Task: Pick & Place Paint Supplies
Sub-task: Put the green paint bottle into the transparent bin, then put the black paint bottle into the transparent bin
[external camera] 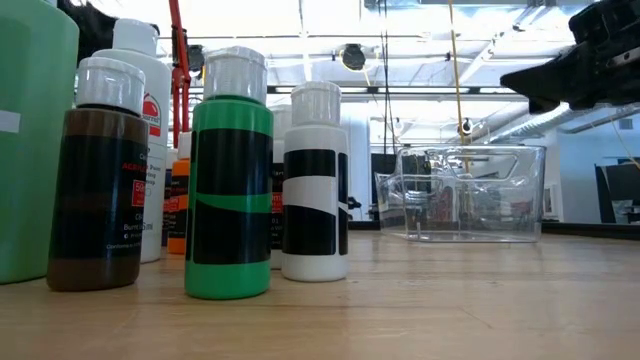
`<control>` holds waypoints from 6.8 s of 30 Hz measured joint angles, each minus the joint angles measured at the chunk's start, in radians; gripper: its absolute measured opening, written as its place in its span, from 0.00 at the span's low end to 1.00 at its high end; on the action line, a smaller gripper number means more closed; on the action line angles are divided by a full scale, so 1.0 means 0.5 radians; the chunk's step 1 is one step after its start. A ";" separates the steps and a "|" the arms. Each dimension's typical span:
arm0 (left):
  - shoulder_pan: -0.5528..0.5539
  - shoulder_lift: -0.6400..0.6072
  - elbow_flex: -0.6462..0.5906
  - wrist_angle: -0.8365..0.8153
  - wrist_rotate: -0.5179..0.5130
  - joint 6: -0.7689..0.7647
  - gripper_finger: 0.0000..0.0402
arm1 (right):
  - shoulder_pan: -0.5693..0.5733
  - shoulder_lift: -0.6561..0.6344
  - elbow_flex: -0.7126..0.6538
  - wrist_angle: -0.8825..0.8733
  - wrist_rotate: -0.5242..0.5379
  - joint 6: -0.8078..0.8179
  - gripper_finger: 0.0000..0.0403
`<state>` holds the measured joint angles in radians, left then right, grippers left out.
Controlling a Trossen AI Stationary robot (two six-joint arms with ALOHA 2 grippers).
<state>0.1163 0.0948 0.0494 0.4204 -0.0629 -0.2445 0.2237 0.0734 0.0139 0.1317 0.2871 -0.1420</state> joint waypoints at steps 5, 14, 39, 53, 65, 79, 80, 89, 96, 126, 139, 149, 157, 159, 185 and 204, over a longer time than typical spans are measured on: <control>-0.015 0.430 0.188 0.018 0.117 0.160 0.02 | 0.000 0.000 0.000 0.044 -0.001 -0.251 0.01; -0.100 1.368 1.050 -0.617 0.132 0.424 0.02 | 0.000 -0.001 0.000 0.068 -0.003 -0.355 0.01; -0.407 2.589 2.315 -2.094 -0.037 0.534 0.11 | 0.000 0.000 0.000 0.086 -0.003 -0.217 0.01; -0.553 2.997 2.367 -2.107 0.125 0.490 0.58 | 0.000 0.000 0.000 -0.034 -0.002 -0.032 0.01; -0.476 3.205 2.496 -2.258 0.093 0.539 0.69 | 0.000 0.000 0.000 -0.078 -0.002 -0.016 0.01; -0.456 3.205 2.384 -2.248 0.124 0.543 0.68 | 0.000 0.000 0.000 -0.079 -0.002 -0.015 0.01; -0.456 3.204 2.384 -2.237 0.124 0.542 0.67 | 0.000 -0.001 0.000 -0.079 -0.002 -0.015 0.01; -0.454 3.204 2.384 -2.213 0.194 0.541 0.55 | 0.000 -0.001 0.000 -0.080 -0.001 -0.018 0.01; -0.454 3.204 2.384 -2.213 0.174 0.598 0.36 | 0.000 -0.001 -0.001 -0.085 -0.002 -0.035 0.01; -0.177 3.264 3.718 -2.308 -0.113 0.752 0.23 | 0.000 0.000 -0.001 -0.091 -0.002 -0.004 0.01; 0.323 4.400 4.558 -2.482 0.161 0.813 0.23 | -0.001 0.000 0.000 -0.091 -0.003 -0.007 0.01; 0.425 4.522 4.583 -2.506 0.213 0.745 0.23 | -0.001 -0.001 0.000 -0.091 -0.003 -0.093 0.01; 0.374 4.600 4.582 -2.577 0.050 0.762 0.23 | -0.001 0.000 -0.001 -0.086 -0.002 -0.108 0.01; 0.376 4.621 4.581 -2.612 0.029 0.747 0.23 | -0.001 0.000 0.000 -0.085 -0.002 -0.108 0.01; 0.367 4.741 4.558 -2.470 0.022 0.786 0.32 | 0.000 0.011 0.000 -0.088 -0.002 -0.107 0.01; 0.233 4.166 4.561 -3.148 0.000 0.785 0.56 | 0.000 0.012 0.000 -0.093 -0.002 -0.106 0.01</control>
<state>0.2329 2.1780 2.3299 -1.1536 -0.0629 0.1482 0.2237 0.0796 0.0139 0.0853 0.2859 -0.1951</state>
